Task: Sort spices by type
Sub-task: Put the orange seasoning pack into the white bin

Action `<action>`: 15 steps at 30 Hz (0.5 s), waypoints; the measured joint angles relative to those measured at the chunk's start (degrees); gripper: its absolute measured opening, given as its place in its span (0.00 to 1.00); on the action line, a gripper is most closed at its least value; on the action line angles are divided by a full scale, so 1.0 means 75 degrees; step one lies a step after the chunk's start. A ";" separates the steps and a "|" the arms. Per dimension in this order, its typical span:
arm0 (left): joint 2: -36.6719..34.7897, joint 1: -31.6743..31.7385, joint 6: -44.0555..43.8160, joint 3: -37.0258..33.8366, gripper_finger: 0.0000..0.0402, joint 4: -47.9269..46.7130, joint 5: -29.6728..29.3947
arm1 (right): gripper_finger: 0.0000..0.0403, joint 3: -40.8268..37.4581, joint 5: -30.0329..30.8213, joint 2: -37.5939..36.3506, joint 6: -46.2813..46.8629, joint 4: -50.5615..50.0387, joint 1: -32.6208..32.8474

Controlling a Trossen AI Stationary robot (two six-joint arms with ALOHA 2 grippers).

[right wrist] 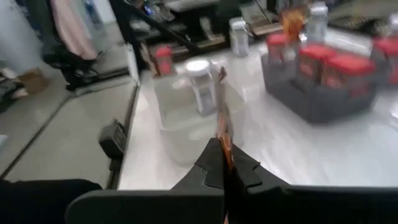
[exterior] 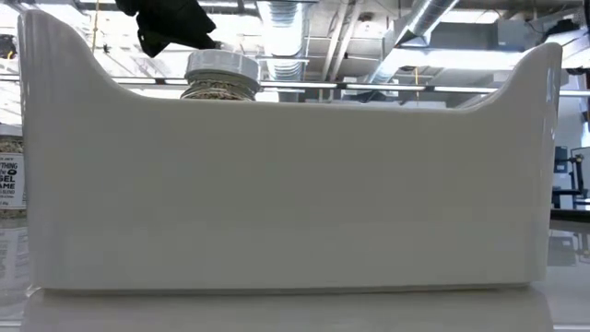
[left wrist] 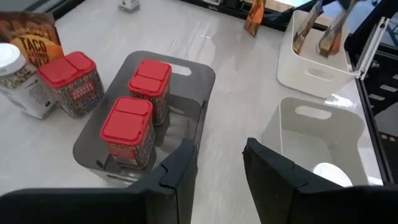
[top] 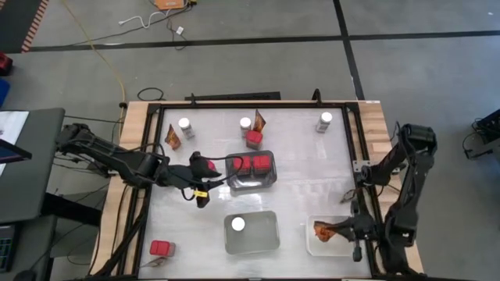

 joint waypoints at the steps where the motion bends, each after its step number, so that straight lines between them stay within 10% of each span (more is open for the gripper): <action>1: 0.0001 0.0000 -0.0053 0.0001 0.31 -0.0005 -0.0003 | 0.04 0.0000 0.0004 0.0128 0.0109 0.0043 0.0005; 15: 0.0003 0.0003 -0.0301 0.0003 0.31 -0.0002 -0.0012 | 0.04 0.0006 -0.0158 0.0476 0.0246 0.0158 -0.0029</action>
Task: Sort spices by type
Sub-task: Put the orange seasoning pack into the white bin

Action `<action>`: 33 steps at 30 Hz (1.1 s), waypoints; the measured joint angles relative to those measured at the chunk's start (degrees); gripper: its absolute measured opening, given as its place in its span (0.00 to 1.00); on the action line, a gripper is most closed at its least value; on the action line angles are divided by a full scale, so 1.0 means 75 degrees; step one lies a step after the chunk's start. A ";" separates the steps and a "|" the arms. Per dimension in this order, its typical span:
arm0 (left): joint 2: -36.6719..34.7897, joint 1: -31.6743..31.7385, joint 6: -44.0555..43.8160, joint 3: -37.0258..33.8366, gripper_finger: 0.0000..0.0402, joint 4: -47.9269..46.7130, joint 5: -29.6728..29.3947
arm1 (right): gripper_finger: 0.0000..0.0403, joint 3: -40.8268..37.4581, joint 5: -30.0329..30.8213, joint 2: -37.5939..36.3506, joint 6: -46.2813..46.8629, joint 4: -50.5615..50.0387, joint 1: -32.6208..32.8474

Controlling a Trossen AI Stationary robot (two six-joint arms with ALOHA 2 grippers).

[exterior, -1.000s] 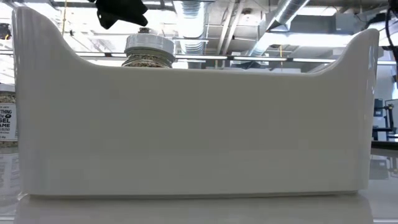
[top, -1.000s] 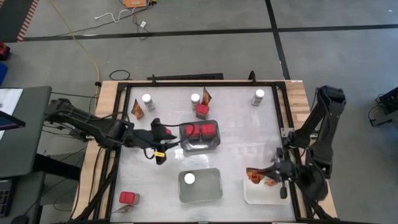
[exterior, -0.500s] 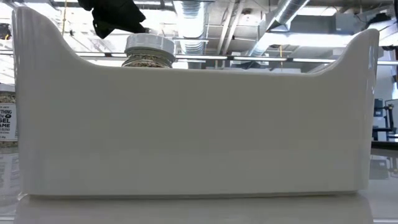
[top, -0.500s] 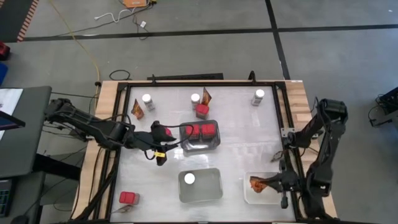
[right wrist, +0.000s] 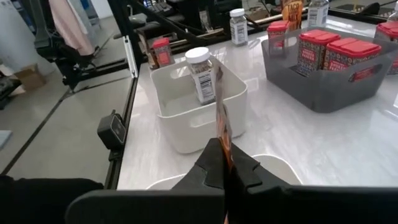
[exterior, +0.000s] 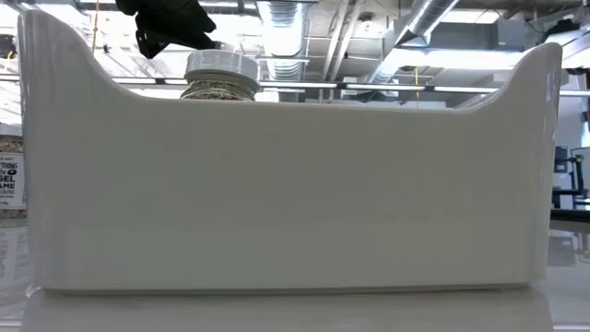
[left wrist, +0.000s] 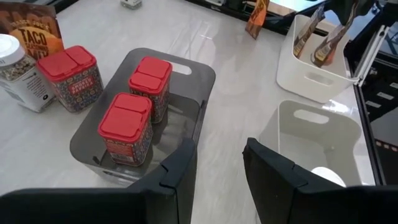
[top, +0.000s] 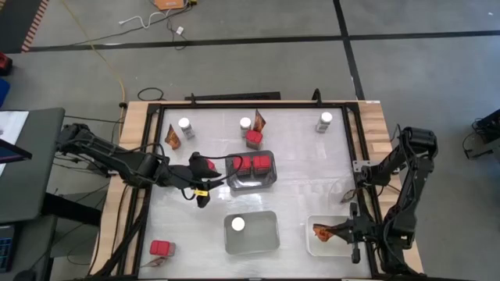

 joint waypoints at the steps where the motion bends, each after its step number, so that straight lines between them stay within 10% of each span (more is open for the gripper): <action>1: -0.0002 0.0000 0.0000 0.0000 0.31 0.0000 0.0000 | 0.04 0.0004 -0.0011 0.0035 0.0000 -0.0019 -0.0023; 33: 0.0000 0.0000 0.0019 0.0003 0.31 -0.0009 0.0000 | 0.15 -0.0448 -0.0828 0.0213 -0.0140 0.0377 -0.0490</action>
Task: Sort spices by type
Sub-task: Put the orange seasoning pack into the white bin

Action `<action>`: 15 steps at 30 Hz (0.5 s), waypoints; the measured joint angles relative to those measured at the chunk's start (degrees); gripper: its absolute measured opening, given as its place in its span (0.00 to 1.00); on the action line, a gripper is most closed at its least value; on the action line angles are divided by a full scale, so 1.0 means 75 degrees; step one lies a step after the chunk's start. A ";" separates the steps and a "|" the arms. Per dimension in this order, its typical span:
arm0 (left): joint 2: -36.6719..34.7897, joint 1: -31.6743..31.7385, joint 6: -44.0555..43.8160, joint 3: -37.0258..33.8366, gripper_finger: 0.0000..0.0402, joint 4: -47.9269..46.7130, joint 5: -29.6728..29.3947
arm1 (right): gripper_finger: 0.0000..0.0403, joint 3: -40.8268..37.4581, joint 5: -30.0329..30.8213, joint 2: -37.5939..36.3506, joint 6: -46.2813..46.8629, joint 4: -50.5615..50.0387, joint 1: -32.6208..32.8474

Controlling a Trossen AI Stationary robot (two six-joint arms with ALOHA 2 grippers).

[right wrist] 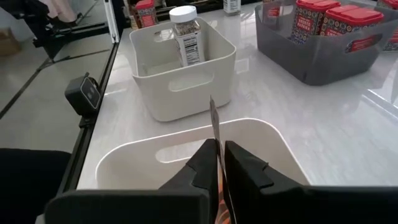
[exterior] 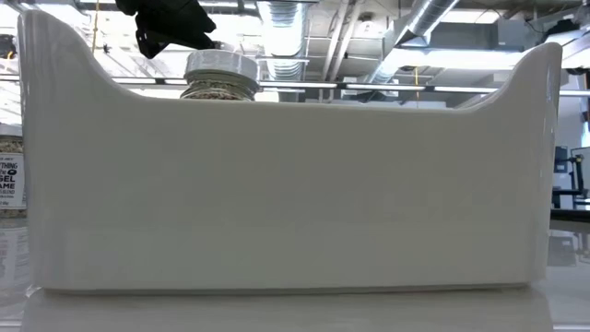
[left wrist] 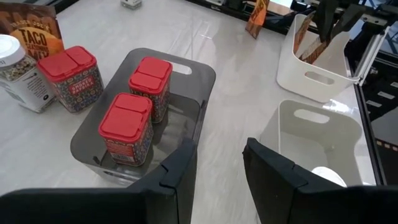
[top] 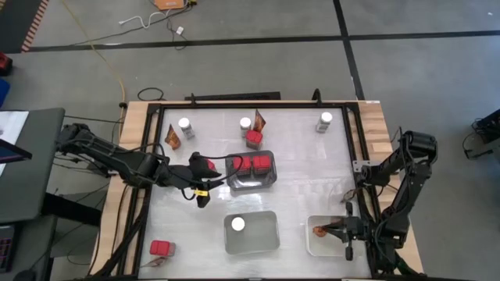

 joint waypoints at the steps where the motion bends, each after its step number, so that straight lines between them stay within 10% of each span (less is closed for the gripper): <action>1: 0.0000 0.0000 -0.0002 0.0000 0.31 0.0000 0.0000 | 0.15 0.0002 -0.0001 -0.0001 0.0000 0.0000 0.0000; 15: 0.0000 0.0000 0.0032 0.0000 0.31 0.0000 0.0000 | 0.15 0.0005 0.0007 -0.0851 -0.0383 -0.0112 0.0000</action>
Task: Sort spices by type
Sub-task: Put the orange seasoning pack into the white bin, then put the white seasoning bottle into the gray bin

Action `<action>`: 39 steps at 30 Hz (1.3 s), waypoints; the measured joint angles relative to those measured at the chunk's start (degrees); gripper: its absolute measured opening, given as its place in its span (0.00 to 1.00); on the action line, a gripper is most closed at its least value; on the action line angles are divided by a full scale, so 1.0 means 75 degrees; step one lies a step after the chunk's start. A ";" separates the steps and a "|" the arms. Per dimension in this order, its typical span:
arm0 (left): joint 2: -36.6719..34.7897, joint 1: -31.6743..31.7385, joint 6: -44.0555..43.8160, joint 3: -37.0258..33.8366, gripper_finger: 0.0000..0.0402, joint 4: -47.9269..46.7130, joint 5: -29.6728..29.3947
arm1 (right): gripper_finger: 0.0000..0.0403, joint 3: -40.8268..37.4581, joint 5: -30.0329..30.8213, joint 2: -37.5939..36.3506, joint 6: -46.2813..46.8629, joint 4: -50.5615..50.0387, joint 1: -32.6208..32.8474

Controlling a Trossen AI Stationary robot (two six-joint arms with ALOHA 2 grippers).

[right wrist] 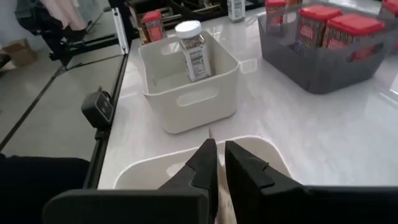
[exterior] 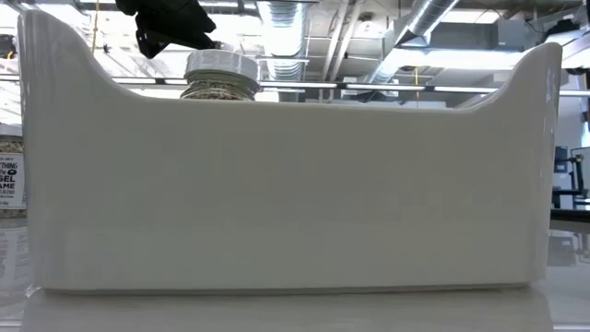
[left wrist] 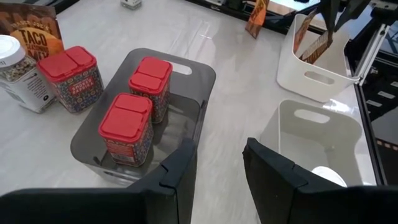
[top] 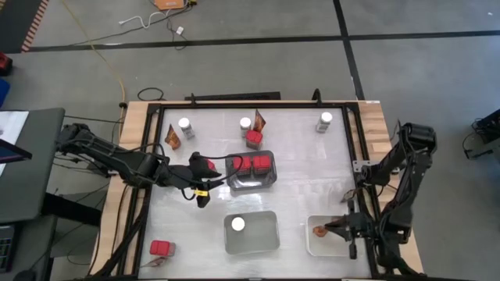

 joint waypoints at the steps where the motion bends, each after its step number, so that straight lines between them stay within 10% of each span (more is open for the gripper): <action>1: 0.0000 0.0000 0.0022 0.0000 0.31 0.0000 0.0000 | 0.15 0.0000 0.0000 -0.0125 -0.0165 0.0000 -0.0005; 13: 0.0000 0.0000 0.0179 0.0000 0.31 -0.0006 0.0000 | 0.15 0.0006 0.0021 -0.1897 -0.2633 -0.0001 -0.0964; 24: 0.0000 0.0065 0.0390 0.0006 0.31 -0.0559 -0.0019 | 0.17 0.0009 -0.1338 -0.3006 -0.5066 0.0036 -0.3919; 31: -0.0010 0.0105 0.0502 -0.0297 0.31 -0.0841 -0.0047 | 0.39 0.0274 -0.3728 -0.3162 -0.6295 0.0159 -0.6228; 39: -0.0610 0.0222 0.0833 -0.1485 0.31 0.0203 0.0065 | 0.66 0.1319 -0.4423 -0.3036 -0.7302 -0.0524 -0.8818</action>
